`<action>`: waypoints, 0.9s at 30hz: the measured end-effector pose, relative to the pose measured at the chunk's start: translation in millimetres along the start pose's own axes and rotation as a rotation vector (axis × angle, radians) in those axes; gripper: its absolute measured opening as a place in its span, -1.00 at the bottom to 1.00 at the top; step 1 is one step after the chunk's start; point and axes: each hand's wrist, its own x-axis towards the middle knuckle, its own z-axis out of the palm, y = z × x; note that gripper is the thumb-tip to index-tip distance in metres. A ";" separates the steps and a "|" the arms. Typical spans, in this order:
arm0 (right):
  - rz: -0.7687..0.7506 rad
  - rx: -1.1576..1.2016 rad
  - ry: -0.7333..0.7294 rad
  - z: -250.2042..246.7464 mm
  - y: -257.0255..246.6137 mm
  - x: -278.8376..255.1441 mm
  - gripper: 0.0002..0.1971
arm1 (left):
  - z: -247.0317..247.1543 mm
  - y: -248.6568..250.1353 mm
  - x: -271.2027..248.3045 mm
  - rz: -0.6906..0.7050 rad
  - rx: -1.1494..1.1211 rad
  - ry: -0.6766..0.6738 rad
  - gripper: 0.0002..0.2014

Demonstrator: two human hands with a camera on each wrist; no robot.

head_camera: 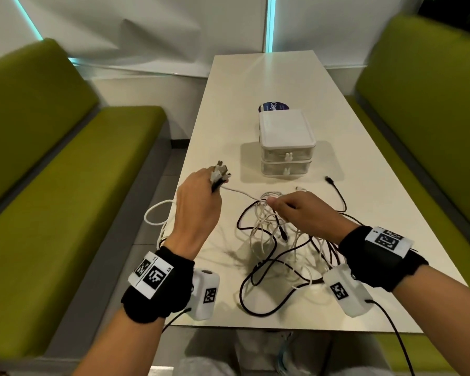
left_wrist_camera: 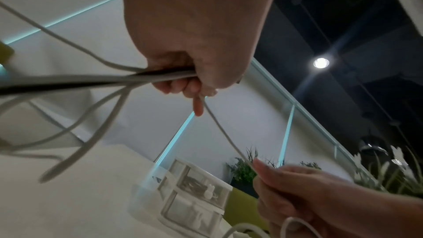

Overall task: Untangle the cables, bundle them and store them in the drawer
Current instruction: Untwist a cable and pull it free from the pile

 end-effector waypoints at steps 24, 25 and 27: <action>-0.051 -0.051 0.132 0.6 0.3 -3.7 -0.48 | -3.9 17.9 4.3 0.065 -0.060 -0.002 -0.80; -0.057 -0.058 0.135 1.1 0.0 -3.1 -0.50 | -1.9 15.3 4.8 0.042 -0.058 0.008 -0.82; -0.068 -0.084 0.130 2.1 0.1 -1.0 -0.53 | 3.4 11.4 3.8 -0.013 -0.045 0.007 -0.86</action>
